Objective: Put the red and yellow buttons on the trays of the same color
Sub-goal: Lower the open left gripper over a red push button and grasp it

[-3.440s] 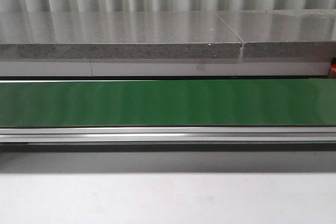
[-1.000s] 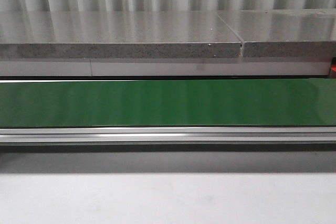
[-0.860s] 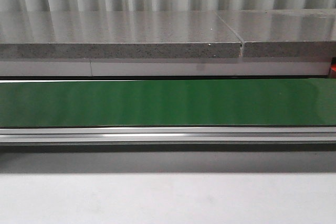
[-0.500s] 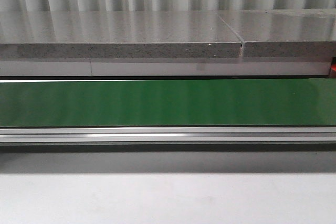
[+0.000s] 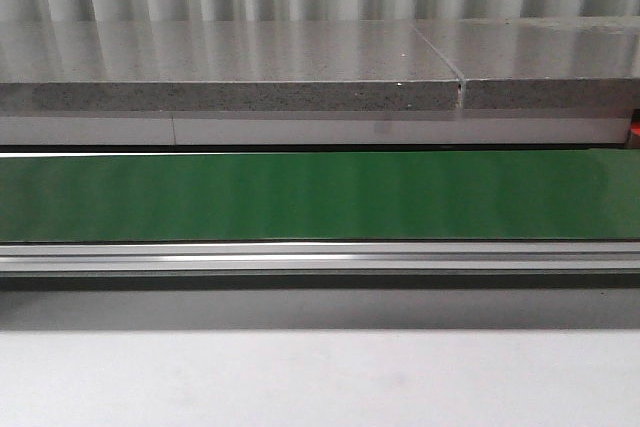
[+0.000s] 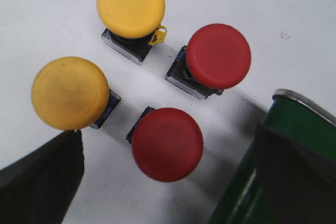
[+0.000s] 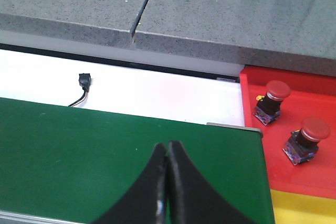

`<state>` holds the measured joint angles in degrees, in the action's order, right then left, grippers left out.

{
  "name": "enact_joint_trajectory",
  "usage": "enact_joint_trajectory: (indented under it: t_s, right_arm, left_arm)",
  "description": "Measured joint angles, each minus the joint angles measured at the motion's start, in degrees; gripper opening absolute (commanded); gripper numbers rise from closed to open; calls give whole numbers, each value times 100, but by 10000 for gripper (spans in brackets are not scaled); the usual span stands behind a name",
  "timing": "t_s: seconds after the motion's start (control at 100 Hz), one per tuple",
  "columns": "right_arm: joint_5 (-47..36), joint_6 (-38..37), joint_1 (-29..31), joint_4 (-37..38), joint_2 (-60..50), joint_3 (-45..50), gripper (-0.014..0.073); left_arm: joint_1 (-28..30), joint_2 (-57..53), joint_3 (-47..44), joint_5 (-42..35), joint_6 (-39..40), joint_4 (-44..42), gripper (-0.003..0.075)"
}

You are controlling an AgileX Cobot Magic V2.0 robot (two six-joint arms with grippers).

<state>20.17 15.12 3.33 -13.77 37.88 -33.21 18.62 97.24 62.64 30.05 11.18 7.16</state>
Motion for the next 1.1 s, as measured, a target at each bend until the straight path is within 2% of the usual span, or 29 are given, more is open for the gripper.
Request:
enact_joint_trajectory:
  t_s: [0.56, 0.68, 0.75, 0.94, 1.1]
  right_arm:
    - [0, 0, 0, 0, 0, 0, -68]
    - [0, 0, 0, 0, 0, 0, -68]
    - [0, 0, 0, 0, 0, 0, -68]
    - [0, 0, 0, 0, 0, 0, -68]
    - [11, 0, 0, 0, 0, 0, -68]
  left_arm:
    - [4, 661, 190, -97, 2, 13, 589]
    - [4, 696, 190, -97, 2, 13, 475]
    - [4, 704, 190, -97, 2, 13, 358]
    - [4, 708, 199, -97, 2, 13, -19]
    - [4, 647, 212, 21, -32, 13, -19]
